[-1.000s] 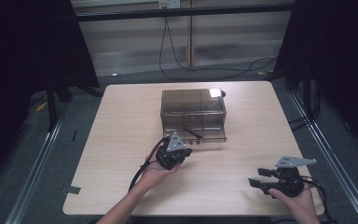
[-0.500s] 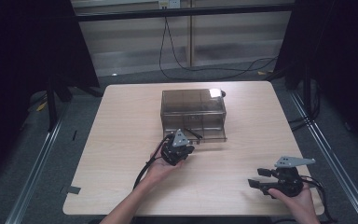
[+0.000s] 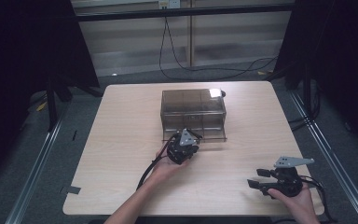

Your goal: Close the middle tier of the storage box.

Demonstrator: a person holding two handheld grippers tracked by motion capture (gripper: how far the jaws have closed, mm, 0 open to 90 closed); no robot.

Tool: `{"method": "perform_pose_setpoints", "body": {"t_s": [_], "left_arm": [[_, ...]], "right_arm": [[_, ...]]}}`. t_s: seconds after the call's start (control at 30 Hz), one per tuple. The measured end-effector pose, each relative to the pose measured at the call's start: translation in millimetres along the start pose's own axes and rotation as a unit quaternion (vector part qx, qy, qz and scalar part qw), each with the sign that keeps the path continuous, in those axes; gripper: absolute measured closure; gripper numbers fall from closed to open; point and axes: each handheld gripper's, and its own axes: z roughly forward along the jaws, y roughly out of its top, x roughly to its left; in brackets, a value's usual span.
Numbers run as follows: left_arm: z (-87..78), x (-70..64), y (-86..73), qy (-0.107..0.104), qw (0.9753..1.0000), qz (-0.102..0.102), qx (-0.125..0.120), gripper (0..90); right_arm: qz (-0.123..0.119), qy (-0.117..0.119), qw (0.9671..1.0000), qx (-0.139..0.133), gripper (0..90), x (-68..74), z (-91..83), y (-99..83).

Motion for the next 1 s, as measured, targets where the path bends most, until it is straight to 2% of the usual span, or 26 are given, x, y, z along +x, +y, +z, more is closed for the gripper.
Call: {"method": "perform_pose_setpoints", "body": {"t_s": [0.37, 0.5, 0.7, 0.73, 0.9, 1.0], "left_arm": [[4.1, 1.0, 1.9, 0.011, 0.9999, -0.001, -0.002, 90.0], [6.5, 0.0, 2.5, 0.009, 0.9999, -0.006, -0.005, 89.7], [6.1, 0.8, 3.1, 0.012, 0.9999, 0.003, 0.002, 89.7], [6.8, 0.4, 3.0, 0.009, 1.0000, -0.002, -0.001, 89.8], [6.2, 1.0, 4.1, 0.010, 0.9999, 0.002, -0.001, 90.0], [6.4, 1.9, 4.5, 0.011, 0.9999, -0.008, -0.009, 90.0]], "right_arm": [[-0.003, 0.002, 1.0000, 0.002, 35.5, -0.5, 1.0, 0.0], [-0.002, 0.002, 1.0000, 0.005, 35.4, -0.7, 1.5, 0.3], [-0.004, 0.003, 1.0000, 0.008, 35.3, -0.7, 1.7, 0.2], [-0.004, 0.002, 1.0000, 0.008, 35.3, -0.7, 1.7, 0.2], [-0.003, 0.003, 1.0000, 0.009, 35.2, -0.7, 2.1, 0.2], [-0.005, 0.003, 0.9999, 0.009, 35.2, -0.9, 2.3, 0.1]]}}
